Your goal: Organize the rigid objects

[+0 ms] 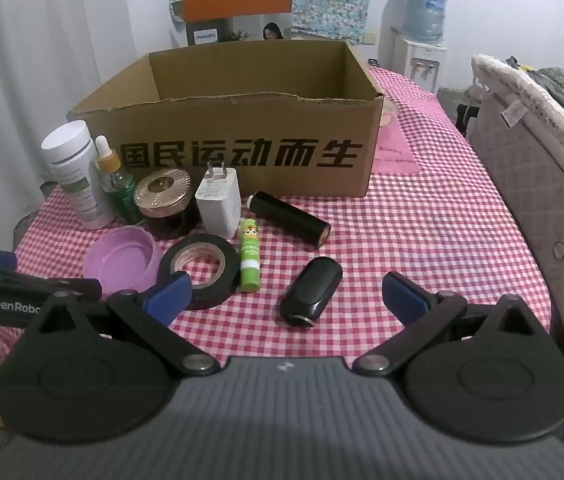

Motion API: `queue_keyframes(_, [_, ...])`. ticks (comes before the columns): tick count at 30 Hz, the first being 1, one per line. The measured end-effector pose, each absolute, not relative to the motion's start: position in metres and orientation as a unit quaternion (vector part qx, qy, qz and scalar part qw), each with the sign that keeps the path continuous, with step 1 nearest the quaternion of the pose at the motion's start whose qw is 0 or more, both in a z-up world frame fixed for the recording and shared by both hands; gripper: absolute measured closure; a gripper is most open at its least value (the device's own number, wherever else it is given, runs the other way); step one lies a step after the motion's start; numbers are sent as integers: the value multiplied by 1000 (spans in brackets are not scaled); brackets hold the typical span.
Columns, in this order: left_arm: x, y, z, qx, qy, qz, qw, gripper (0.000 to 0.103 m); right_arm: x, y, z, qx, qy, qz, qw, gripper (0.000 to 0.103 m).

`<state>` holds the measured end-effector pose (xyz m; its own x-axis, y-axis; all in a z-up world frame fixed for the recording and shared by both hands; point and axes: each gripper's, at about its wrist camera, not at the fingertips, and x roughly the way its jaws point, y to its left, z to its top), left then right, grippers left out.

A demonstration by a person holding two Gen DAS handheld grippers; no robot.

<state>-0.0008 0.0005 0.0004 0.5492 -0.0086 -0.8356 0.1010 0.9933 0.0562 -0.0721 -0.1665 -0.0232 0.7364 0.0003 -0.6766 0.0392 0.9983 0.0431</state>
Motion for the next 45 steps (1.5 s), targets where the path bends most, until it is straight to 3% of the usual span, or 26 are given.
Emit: queue_keyframes(45, [-3,-1,4,58,476,-24,877,0,-72,-165,-22,26,368,-9,930,1])
